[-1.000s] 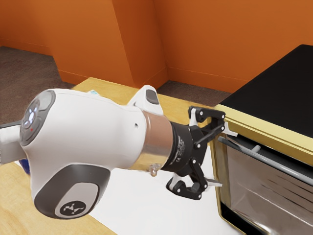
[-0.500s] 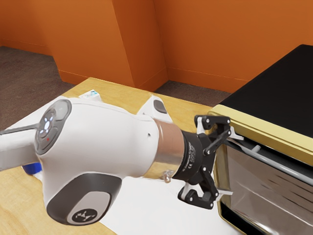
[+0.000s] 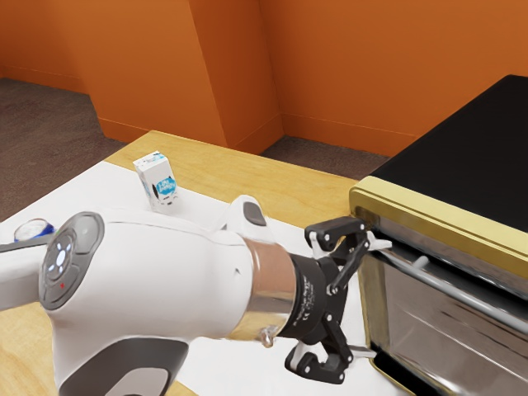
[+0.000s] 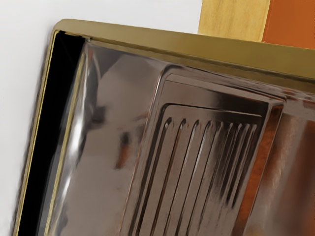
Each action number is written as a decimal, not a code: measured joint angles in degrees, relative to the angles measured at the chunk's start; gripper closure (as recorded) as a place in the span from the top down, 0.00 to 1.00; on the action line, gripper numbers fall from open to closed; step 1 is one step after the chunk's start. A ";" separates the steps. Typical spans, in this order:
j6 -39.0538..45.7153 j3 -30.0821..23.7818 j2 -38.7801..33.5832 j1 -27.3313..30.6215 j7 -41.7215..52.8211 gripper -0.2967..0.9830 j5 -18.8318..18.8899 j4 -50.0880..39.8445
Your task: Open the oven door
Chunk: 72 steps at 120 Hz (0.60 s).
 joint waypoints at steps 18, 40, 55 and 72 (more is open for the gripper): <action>-0.10 -7.74 -11.38 5.92 0.23 0.77 -5.66 -9.37; -2.15 -38.17 -43.31 19.32 1.08 0.77 -33.33 -22.45; -6.37 -54.04 -59.94 24.51 4.15 0.77 -54.17 -23.84; -9.74 -56.13 -62.47 25.23 7.94 0.77 -61.57 -23.72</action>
